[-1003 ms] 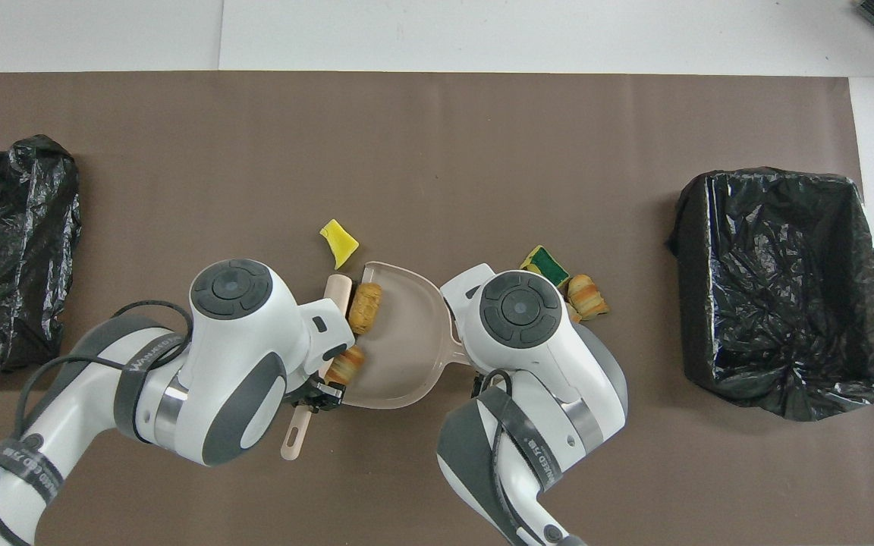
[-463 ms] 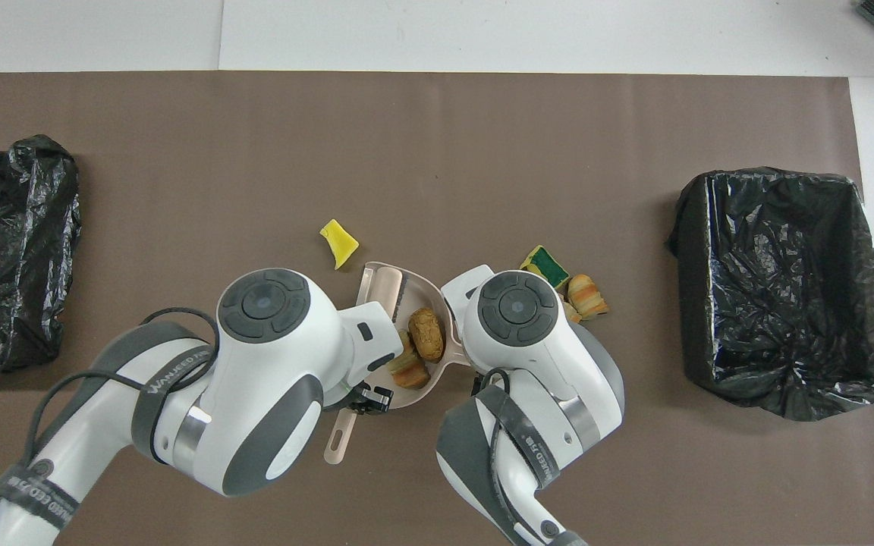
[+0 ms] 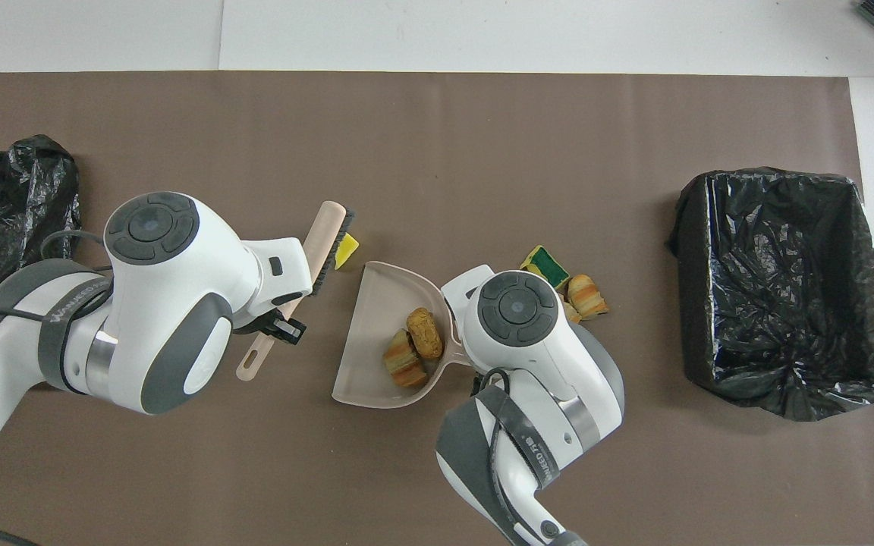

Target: Sweep and dump trash in bin

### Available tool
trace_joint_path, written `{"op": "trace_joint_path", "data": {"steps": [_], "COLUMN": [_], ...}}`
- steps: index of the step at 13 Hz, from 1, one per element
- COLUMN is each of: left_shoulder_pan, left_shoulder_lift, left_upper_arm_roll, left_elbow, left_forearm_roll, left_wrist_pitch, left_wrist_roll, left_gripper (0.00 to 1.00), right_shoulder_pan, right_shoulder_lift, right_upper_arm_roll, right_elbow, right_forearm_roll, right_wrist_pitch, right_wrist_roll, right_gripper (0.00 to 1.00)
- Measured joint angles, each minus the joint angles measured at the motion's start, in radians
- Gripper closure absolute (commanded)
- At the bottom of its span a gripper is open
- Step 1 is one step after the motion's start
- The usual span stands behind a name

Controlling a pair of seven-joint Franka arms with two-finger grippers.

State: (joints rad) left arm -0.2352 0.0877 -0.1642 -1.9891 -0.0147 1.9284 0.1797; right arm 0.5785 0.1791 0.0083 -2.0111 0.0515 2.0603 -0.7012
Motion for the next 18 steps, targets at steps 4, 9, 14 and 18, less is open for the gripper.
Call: {"op": "trace_joint_path", "data": {"steps": [4,9,14,18], "left_shoulder_pan": [0.085,0.082,-0.006,-0.085], "left_shoulder_lift": [0.173,0.229,0.102,0.022], "left_upper_arm_roll": [0.0,-0.021,-0.035,-0.037], "left_elbow": [0.172,0.152,-0.03,-0.091], "left_forearm_roll": [0.146,0.194,0.193,0.075], "left_wrist_pitch": [0.011,0.008,-0.04,-0.091], "left_wrist_roll": [0.132,0.217,0.22,0.152], "left_gripper": [1.0,1.0,1.0,1.0], "right_shoulder_pan": [0.0,0.0,0.0,0.0], "right_shoulder_lift": [0.002,0.002,0.002,0.002], "right_upper_arm_roll": [0.0,0.0,0.0,0.0], "right_elbow": [0.0,0.0,0.0,0.0], "right_forearm_roll": [0.0,0.0,0.0,0.0], "right_wrist_pitch": [0.025,0.025,0.026,0.027], "right_wrist_roll": [0.017,0.018,0.018,0.018], "right_gripper": [1.0,1.0,1.0,1.0]}}
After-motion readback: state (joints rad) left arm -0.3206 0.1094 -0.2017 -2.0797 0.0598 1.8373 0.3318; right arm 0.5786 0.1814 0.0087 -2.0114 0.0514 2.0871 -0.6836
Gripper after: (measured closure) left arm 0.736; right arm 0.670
